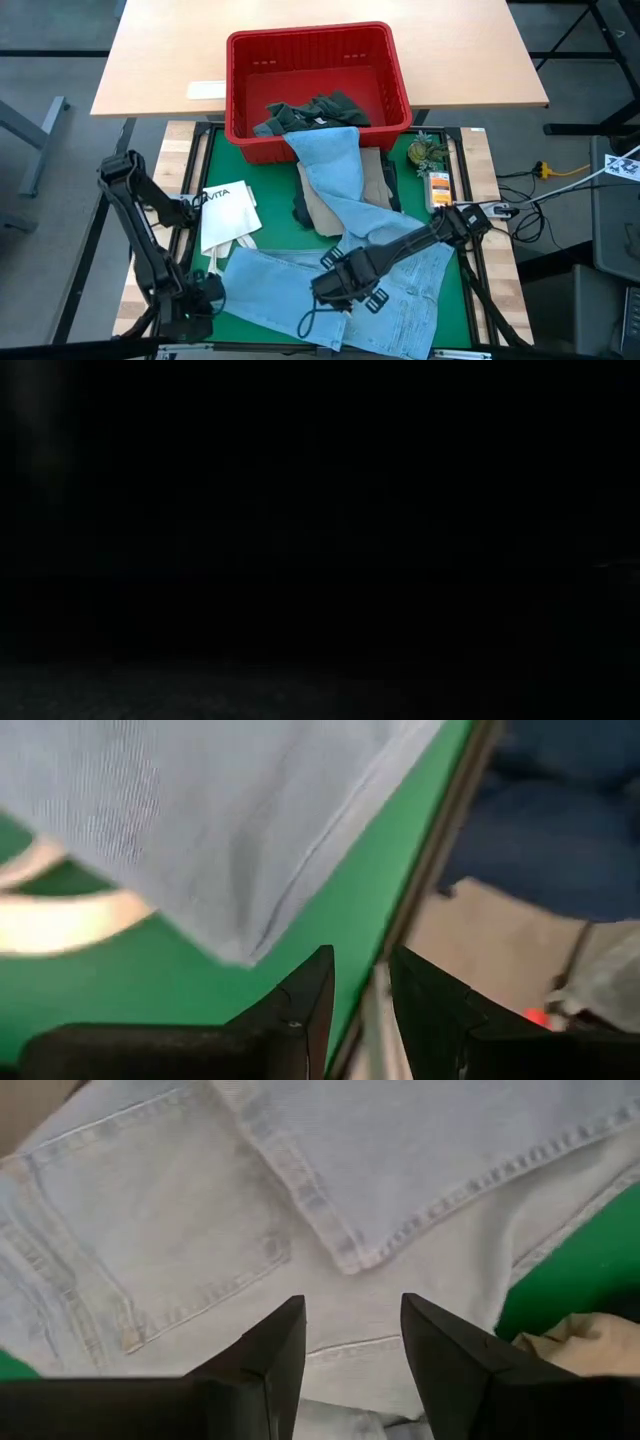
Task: Fold laundry
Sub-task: Remove the blue pants from the laundry bin
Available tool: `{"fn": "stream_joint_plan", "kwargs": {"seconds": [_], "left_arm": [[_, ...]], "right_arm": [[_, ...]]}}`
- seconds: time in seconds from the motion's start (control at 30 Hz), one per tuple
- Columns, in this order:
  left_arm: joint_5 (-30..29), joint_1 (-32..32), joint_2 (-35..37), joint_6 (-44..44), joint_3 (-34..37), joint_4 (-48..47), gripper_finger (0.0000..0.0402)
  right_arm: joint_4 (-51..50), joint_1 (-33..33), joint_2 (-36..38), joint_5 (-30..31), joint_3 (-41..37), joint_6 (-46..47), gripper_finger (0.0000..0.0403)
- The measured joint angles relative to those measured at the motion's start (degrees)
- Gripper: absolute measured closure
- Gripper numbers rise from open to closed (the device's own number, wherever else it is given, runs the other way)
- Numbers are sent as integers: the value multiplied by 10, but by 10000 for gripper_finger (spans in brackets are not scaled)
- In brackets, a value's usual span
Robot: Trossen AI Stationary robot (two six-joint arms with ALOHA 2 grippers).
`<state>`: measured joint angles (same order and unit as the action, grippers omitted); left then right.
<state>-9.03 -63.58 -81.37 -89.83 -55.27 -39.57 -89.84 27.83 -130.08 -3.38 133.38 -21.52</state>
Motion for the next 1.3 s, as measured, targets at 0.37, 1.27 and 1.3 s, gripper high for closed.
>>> {"fn": "stream_joint_plan", "kwargs": {"seconds": [0.37, 1.27, 1.3], "left_arm": [[-229, 77, 102, 177, 0, 7, 305], [67, 448, 109, 626, 0, -53, 305], [77, 454, 109, 632, 0, -56, 305]], "right_arm": [[-2, 24, 34, -1, 0, -23, 237], [-2, 41, 244, 150, 0, 67, 237], [-2, 41, 256, 165, 0, 67, 237]]}}
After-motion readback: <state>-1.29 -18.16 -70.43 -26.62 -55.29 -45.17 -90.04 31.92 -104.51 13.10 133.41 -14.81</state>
